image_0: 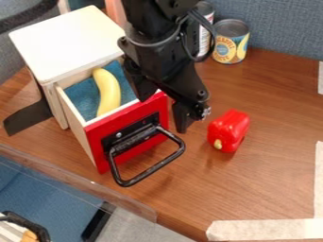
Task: Close the drawer
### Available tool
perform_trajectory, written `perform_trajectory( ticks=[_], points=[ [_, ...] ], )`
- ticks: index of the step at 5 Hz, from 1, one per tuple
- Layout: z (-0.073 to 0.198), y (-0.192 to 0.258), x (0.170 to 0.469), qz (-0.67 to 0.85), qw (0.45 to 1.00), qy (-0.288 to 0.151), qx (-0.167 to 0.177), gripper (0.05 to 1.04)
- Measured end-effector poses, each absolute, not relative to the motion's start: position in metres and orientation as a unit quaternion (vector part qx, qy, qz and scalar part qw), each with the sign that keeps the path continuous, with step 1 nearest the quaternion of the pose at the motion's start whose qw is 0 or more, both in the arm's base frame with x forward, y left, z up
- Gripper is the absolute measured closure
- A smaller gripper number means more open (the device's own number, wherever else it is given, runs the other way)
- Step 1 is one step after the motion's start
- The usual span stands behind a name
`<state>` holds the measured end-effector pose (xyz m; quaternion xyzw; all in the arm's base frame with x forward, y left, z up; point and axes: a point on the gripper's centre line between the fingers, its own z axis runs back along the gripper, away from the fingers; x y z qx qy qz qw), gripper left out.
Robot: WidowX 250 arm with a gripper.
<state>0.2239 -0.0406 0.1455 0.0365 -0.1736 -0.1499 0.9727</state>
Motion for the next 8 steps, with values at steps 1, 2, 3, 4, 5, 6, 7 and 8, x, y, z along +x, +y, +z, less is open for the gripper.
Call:
perform_trajectory(
  ticks=[1, 2, 3, 4, 5, 6, 7, 8],
  points=[
    [0.142, -0.04, 0.222, -0.145, 0.975, -0.167, 0.036, 0.083],
    [0.127, -0.044, 0.213, -0.086, 0.983, -0.157, 0.031, 0.083],
    [0.11, -0.047, 0.205, -0.02, 0.988, -0.145, 0.044, 0.083],
    [0.1, -0.054, 0.199, 0.047, 0.984, -0.161, 0.053, 0.083],
    [0.089, -0.062, 0.194, 0.099, 0.977, -0.181, 0.046, 0.083],
    [0.078, -0.072, 0.193, 0.168, 0.965, -0.196, 0.043, 0.083],
    [0.068, -0.077, 0.195, 0.202, 0.959, -0.198, 0.021, 0.083],
    [0.059, -0.08, 0.201, 0.244, 0.95, -0.196, -0.004, 0.083]
  ],
)
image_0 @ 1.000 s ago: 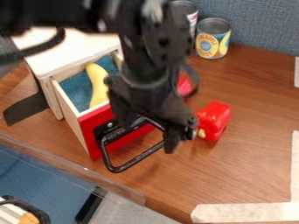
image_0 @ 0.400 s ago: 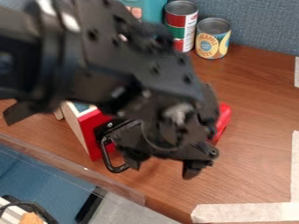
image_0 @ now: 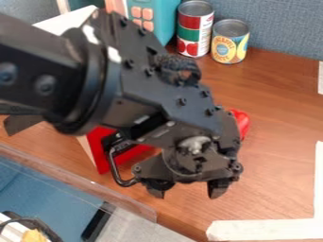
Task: Close the drawer
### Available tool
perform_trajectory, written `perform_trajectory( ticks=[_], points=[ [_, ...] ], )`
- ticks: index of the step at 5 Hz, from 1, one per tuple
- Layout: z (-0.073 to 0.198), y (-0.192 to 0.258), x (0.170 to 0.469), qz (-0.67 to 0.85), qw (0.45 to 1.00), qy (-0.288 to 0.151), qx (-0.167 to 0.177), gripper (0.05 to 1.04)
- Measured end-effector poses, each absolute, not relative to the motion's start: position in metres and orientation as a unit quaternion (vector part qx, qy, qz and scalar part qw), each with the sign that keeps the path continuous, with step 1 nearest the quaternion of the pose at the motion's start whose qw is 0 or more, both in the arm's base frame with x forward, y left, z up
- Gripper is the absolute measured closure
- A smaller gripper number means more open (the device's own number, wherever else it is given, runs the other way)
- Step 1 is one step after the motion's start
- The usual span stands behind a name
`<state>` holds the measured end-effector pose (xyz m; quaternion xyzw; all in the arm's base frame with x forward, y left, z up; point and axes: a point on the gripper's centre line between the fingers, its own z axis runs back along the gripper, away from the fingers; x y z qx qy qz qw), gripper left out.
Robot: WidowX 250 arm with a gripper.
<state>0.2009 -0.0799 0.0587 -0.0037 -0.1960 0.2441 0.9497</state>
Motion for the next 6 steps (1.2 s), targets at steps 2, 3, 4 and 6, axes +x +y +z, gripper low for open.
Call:
perform_trajectory(
  ticks=[2, 3, 4, 6],
  points=[
    [0.044, -0.077, 0.202, 0.358, 0.914, -0.189, -0.036, 0.083],
    [0.038, -0.077, 0.201, 0.407, 0.895, -0.177, -0.037, 0.083],
    [0.033, -0.077, 0.202, 0.442, 0.882, -0.159, -0.024, 0.083],
    [0.034, -0.073, 0.208, 0.505, 0.853, -0.127, -0.034, 0.083]
  ],
)
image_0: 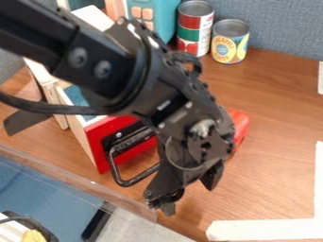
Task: Close the drawer
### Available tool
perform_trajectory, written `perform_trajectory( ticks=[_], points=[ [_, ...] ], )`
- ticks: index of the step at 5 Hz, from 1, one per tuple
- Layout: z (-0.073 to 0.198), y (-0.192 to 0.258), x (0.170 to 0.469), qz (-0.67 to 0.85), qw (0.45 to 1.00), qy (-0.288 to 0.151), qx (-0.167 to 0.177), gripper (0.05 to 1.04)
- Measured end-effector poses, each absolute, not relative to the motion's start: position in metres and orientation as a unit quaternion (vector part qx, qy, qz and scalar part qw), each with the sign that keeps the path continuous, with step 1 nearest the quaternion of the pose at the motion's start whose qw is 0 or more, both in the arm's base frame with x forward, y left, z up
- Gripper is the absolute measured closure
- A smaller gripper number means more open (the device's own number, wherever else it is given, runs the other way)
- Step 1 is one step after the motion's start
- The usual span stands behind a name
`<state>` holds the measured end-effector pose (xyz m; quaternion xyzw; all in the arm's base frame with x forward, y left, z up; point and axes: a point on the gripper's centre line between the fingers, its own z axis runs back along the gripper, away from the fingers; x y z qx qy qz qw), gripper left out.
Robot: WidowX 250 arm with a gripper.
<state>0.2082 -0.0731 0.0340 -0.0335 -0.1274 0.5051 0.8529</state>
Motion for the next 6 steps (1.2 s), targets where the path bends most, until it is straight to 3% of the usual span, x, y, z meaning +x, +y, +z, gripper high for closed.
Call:
perform_trajectory(
  ticks=[6],
  points=[
    [0.024, -0.006, 0.227, 0.542, 0.834, -0.104, -0.015, 0.083]
  ],
)
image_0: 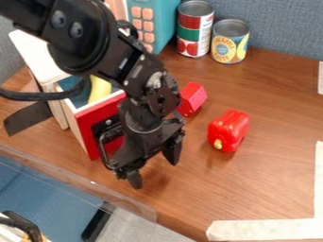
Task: Close the drawer
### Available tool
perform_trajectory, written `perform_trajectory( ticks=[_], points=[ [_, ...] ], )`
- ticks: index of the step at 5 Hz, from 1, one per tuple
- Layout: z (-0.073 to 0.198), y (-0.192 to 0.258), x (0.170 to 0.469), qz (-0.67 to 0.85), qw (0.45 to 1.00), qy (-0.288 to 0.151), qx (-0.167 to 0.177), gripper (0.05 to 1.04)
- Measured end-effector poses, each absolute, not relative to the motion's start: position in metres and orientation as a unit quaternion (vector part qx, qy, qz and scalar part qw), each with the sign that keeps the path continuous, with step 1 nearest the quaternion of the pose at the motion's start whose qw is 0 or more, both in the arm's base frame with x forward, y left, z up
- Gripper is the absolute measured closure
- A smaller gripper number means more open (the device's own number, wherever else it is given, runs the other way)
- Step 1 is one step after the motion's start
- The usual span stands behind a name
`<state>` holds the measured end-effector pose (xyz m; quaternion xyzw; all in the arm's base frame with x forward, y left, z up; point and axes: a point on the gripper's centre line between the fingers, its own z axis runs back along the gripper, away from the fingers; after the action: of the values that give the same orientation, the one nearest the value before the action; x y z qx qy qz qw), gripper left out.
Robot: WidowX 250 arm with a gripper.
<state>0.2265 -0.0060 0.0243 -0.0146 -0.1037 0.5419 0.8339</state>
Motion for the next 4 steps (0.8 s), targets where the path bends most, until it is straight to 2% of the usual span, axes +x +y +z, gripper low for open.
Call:
perform_trajectory(
  ticks=[4],
  points=[
    [0.024, 0.045, 0.245, 0.572, 0.813, -0.106, 0.004, 0.083]
  ],
)
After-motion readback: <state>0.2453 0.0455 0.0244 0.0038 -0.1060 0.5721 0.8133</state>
